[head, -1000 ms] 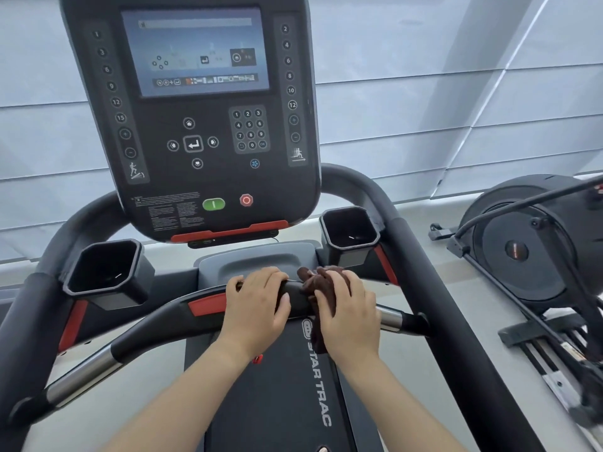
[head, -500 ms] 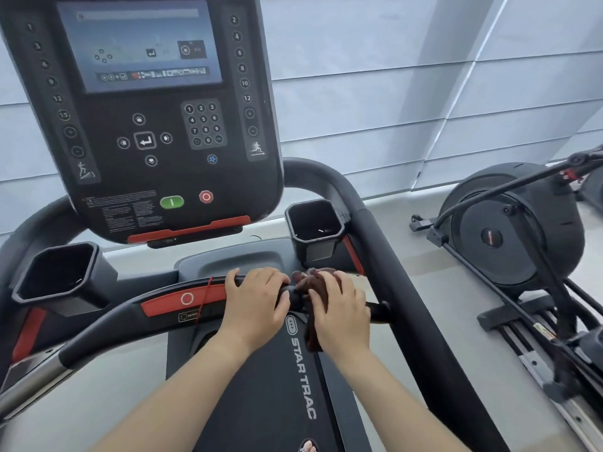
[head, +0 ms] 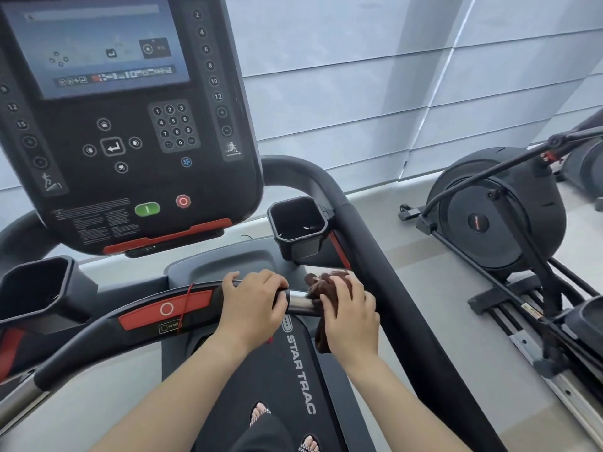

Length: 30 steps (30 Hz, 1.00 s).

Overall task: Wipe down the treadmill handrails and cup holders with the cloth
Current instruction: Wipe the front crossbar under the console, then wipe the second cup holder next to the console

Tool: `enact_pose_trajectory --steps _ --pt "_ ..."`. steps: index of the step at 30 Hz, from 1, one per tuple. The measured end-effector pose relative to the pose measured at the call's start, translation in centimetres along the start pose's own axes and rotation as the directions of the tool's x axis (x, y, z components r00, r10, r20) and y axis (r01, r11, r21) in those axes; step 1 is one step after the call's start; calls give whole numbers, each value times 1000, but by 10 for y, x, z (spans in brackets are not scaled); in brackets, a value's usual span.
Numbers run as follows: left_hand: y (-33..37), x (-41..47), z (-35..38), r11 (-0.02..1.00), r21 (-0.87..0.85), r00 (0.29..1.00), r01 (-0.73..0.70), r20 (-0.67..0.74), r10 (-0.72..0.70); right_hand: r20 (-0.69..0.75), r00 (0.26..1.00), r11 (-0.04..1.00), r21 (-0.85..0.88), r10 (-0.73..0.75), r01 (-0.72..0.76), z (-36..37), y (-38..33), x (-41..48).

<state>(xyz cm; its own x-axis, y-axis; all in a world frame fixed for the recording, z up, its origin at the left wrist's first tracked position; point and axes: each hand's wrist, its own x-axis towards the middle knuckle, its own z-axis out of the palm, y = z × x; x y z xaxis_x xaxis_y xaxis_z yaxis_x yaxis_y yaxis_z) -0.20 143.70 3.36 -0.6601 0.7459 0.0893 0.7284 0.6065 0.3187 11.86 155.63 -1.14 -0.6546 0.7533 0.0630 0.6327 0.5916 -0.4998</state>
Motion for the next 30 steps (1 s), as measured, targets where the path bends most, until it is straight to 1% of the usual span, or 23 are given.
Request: enact_pose_trajectory --steps 2,4,7,10,16,19,21,26,28,30 --pt "2 6 1 1000 7 1000 -18 25 18 21 999 999 16 -35 34 -3 1 1" --pt "2 14 2 999 -3 998 -33 47 34 28 999 998 41 -40 39 -6 3 5" --pt "2 33 2 996 -70 994 -62 84 67 -43 998 994 99 -49 53 -14 2 20" --pt "4 57 1 991 -103 990 -91 97 101 -123 991 990 116 -59 74 -25 -3 44" --pt "3 107 2 980 -166 990 -113 71 126 -160 983 992 82 -85 99 -41 -14 96" --pt "-5 130 2 977 -180 989 -116 70 130 -186 979 990 99 -83 103 -46 -23 120" --pt "-11 143 0 976 -182 990 -116 62 130 -219 970 984 113 -107 134 -49 -32 134" --pt "-27 168 -2 977 -186 994 -102 30 109 -275 936 953 146 -219 266 -44 -51 169" --pt "-34 170 -1 977 -197 995 -85 31 93 -252 940 954 135 -229 269 -33 -50 182" --pt "-41 168 1 976 -210 997 -58 39 68 -129 968 974 51 -214 222 -18 -46 191"
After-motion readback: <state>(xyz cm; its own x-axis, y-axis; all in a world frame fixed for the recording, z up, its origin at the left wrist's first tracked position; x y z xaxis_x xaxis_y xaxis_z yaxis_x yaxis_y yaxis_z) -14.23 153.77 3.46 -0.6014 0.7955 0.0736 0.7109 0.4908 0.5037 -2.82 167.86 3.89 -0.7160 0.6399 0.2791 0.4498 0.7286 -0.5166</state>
